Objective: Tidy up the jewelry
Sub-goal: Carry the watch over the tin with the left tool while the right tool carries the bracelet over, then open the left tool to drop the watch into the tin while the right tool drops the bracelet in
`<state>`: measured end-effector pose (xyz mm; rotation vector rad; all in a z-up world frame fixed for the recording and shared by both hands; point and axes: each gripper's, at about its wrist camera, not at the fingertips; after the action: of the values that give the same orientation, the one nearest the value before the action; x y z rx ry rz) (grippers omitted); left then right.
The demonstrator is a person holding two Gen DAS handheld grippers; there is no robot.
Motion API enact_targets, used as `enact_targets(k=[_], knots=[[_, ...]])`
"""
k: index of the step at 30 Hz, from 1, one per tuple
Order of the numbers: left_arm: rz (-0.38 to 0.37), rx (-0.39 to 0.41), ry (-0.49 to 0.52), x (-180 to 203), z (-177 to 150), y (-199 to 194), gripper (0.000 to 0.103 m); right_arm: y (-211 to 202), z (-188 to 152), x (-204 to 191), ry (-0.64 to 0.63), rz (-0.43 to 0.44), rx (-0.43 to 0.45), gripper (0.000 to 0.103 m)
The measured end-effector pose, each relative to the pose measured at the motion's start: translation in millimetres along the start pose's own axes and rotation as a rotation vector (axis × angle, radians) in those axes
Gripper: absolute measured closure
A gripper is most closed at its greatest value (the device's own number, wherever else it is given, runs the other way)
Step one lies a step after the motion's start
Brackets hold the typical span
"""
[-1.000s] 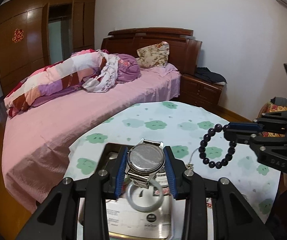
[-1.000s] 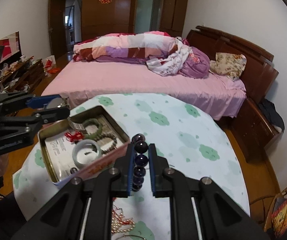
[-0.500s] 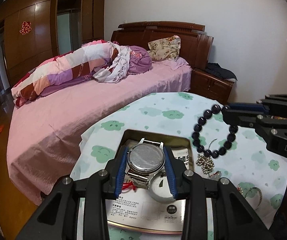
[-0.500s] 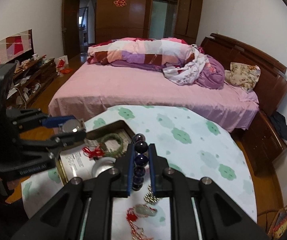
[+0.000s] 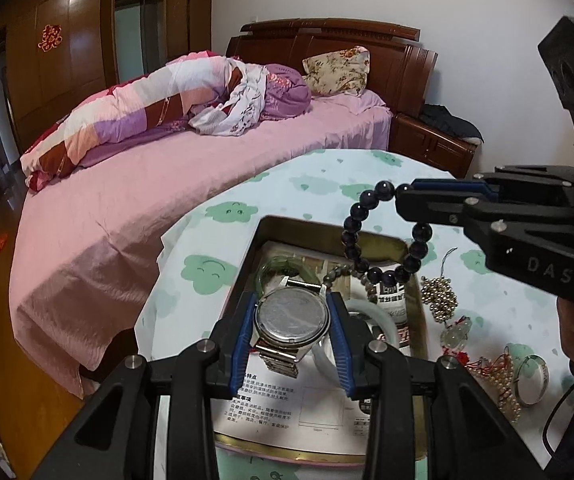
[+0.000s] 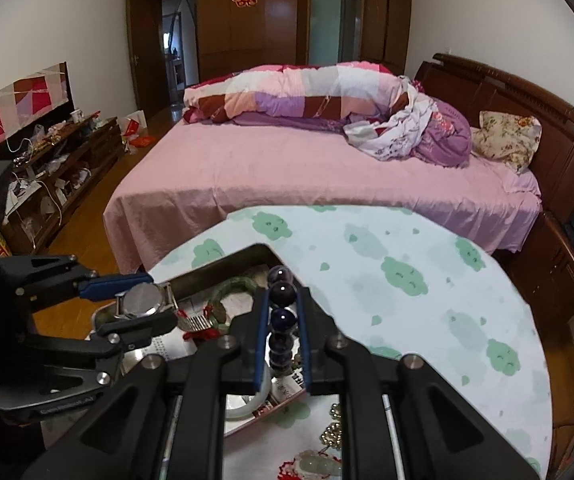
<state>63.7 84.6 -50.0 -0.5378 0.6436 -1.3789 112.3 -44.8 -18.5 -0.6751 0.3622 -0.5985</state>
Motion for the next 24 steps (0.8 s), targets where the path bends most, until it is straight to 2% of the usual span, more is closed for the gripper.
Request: enact_targets(k=[11, 24], knots=[[-0.003, -0.038, -0.005, 0.4, -4.6, 22.1, 0.067, 19.5, -15.2, 12.3, 0.046, 0.005, -0.065, 0.087], [0.005, -0.060, -0.008, 0.8, -10.1, 33.9, 0.066, 24.5, -18.7, 19.3, 0.065, 0.013, -0.081, 0.087]])
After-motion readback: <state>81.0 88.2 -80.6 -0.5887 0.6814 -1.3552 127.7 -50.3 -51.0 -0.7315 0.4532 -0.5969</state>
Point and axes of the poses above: each gripper's, at about its wrist camera, not at the fingertips, and y roughly the way its jaws point, x to its right, z to its top, and after that the axes turned 12 degrees about z, right-handed
